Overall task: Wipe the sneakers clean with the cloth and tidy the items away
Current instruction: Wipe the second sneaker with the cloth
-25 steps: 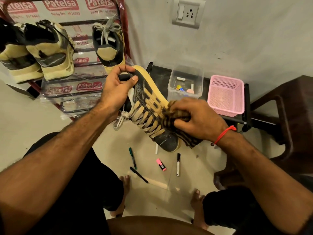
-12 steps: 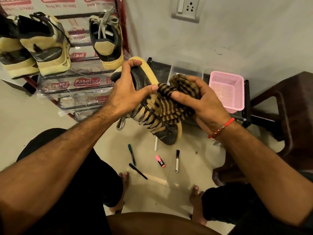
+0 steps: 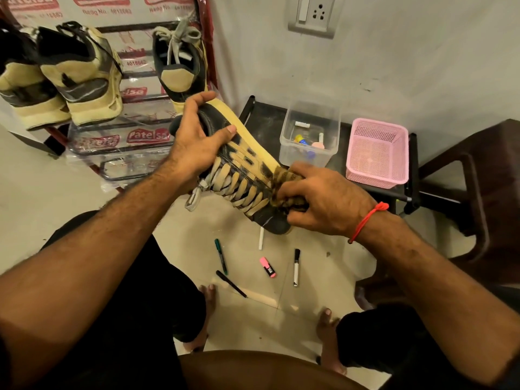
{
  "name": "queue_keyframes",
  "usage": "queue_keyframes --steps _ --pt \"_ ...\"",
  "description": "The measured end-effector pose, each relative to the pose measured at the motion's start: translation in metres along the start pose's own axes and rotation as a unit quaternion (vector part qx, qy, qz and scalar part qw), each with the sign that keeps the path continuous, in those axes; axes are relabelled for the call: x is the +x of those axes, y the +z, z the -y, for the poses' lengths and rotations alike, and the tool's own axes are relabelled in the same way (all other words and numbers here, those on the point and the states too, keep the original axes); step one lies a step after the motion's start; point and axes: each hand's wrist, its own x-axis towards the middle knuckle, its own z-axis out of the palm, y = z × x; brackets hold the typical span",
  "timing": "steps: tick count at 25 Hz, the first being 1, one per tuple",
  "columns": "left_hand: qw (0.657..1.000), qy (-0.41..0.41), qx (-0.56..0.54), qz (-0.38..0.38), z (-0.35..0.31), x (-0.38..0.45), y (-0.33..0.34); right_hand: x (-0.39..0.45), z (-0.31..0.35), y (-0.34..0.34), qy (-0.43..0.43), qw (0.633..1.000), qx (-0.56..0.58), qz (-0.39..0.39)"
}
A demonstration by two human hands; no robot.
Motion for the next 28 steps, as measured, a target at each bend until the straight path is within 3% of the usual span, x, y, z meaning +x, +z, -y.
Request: queue_keyframes --steps 3,8,12,15,20,28 --pt "0.999 -0.033 -0.036 -0.025 0.004 0.004 -0.006 -0.008 -0.007 -0.006 -0.022 0.997 -0.006 0.072" --pt "0.996 -0.036 -0.070 -0.036 0.000 0.006 -0.010 -0.004 -0.009 -0.002 -0.056 0.993 0.077 -0.066" --pt "0.999 0.011 -0.012 0.044 0.009 -0.009 0.013 0.007 0.004 0.011 -0.057 0.992 0.074 -0.090" --pt "0.998 0.041 -0.016 0.033 0.007 -0.005 0.017 0.009 0.000 0.009 -0.023 0.988 0.090 -0.120" --pt "0.997 -0.023 -0.078 -0.010 -0.002 0.002 0.001 0.001 -0.017 -0.004 -0.022 0.992 0.075 -0.098" --pt "0.998 -0.038 -0.052 0.008 0.003 -0.007 0.021 0.008 0.007 0.003 -0.017 0.995 0.026 -0.093"
